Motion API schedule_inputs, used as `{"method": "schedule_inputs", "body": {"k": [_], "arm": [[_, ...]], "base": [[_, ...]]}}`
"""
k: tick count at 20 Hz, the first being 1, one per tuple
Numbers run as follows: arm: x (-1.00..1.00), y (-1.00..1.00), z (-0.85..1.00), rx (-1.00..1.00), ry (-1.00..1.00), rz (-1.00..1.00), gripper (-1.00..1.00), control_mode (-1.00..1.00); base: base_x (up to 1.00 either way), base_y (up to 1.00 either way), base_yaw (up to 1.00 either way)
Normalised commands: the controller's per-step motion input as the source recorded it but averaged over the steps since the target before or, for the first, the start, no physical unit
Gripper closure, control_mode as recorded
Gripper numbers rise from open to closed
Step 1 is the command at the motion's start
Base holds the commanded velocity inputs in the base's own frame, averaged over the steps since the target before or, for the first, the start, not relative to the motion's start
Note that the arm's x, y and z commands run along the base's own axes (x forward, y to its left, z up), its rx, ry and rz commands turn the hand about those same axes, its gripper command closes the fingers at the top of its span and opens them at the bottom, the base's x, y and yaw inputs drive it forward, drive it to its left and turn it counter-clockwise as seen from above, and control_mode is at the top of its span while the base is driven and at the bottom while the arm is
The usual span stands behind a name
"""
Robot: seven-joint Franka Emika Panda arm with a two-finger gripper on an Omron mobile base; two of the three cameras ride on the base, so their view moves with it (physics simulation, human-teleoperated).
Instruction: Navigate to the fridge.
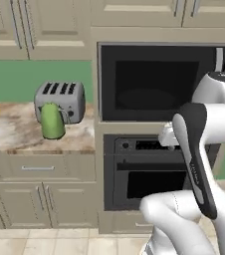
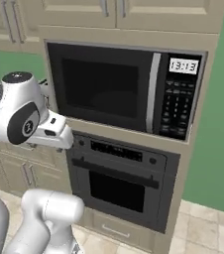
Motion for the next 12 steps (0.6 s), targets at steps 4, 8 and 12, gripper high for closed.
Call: {"method": "schedule_inputs", "body": {"k": [4, 8, 12], "arm": [[0.0, 0.0, 0.0, 0.0, 0.0, 0.0, -1.0, 1.0], [0.0, 0.0, 0.0, 0.0, 0.0, 0.0, -1.0, 1.0], [0.0, 0.0, 0.0, 0.0, 0.0, 0.0, -1.0, 1.0]], "base": [[-0.32, 0.42, 0.99], [-0.29, 0.28, 1.0], [-0.23, 0.26, 1.0]]}}
